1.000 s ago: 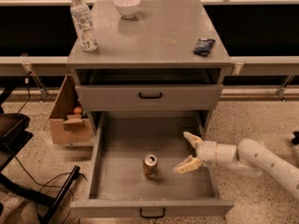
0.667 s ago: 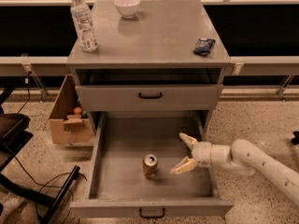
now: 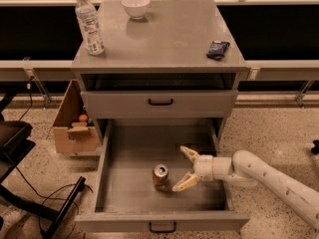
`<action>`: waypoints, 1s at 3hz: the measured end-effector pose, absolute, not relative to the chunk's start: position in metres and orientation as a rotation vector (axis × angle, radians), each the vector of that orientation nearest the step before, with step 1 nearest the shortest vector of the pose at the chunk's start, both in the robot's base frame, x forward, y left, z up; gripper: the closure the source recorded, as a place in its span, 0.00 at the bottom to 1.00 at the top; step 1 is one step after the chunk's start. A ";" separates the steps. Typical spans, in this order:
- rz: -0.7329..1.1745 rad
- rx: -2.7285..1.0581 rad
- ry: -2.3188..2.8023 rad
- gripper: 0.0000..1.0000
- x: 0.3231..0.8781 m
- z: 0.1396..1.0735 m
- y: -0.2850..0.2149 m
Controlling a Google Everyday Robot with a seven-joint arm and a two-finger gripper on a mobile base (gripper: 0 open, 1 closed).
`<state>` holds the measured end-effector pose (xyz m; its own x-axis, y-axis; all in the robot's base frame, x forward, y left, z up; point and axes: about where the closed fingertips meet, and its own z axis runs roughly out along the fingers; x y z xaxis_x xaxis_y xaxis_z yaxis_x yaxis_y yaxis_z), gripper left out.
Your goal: Pick orange can from middle drawer and place on counter
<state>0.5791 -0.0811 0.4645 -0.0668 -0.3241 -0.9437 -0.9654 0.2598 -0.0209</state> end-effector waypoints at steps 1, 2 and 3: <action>0.859 -1.261 1.570 0.00 0.579 0.446 -0.057; 0.871 -1.272 1.573 0.18 0.580 0.431 -0.041; 0.895 -1.287 1.547 0.50 0.576 0.425 -0.019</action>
Offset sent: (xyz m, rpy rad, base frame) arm 0.0035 0.0538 -0.0522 -0.0200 0.0159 0.0476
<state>0.5763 -0.0187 0.4247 -0.0478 -0.3250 -0.9445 -0.9808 0.1942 -0.0172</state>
